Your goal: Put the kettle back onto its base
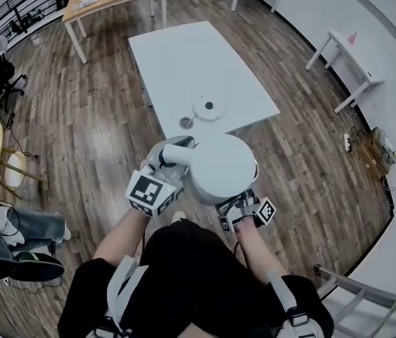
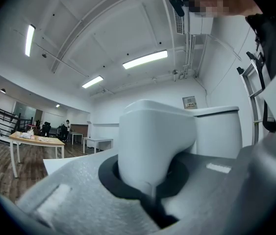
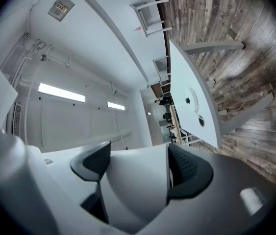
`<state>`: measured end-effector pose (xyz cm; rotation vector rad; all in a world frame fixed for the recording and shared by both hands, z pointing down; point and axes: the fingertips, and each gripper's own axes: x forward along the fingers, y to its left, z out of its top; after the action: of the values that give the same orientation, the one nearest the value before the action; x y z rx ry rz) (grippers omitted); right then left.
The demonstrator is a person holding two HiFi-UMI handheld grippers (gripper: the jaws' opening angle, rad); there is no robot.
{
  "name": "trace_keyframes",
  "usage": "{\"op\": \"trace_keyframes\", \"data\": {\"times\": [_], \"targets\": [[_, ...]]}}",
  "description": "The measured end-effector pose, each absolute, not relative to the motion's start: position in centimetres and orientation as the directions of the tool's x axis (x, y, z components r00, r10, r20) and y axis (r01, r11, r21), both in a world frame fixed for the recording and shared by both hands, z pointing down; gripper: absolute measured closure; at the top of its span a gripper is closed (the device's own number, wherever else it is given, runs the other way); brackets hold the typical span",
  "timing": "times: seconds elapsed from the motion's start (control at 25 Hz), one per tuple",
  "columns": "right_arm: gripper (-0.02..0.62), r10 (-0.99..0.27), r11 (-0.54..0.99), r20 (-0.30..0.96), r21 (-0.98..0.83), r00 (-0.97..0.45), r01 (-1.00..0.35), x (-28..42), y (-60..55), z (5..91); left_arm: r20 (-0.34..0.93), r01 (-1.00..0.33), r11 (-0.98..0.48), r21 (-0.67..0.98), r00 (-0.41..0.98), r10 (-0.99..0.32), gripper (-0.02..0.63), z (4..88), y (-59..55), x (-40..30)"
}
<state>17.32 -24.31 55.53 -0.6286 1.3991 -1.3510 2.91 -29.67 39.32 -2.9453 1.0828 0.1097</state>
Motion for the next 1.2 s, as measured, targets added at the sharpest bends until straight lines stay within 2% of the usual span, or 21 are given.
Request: {"op": "trace_keyframes", "data": {"times": [0.72,1.2], "targets": [[0.227,-0.888,0.238,-0.324,-0.931,-0.327,0.277,14.3,-33.0,55.6,-0.076,-0.65,-0.759,0.018,0.756,-0.65,0.603,39.3,-38.1,-0.3],[0.228,-0.882,0.226,-0.312,-0.938,-0.354,0.263,16.2,-39.4,55.9,-0.09,-0.682,-0.73,0.035,0.725,-0.682,0.603,40.2,-44.3,1.1]]}}
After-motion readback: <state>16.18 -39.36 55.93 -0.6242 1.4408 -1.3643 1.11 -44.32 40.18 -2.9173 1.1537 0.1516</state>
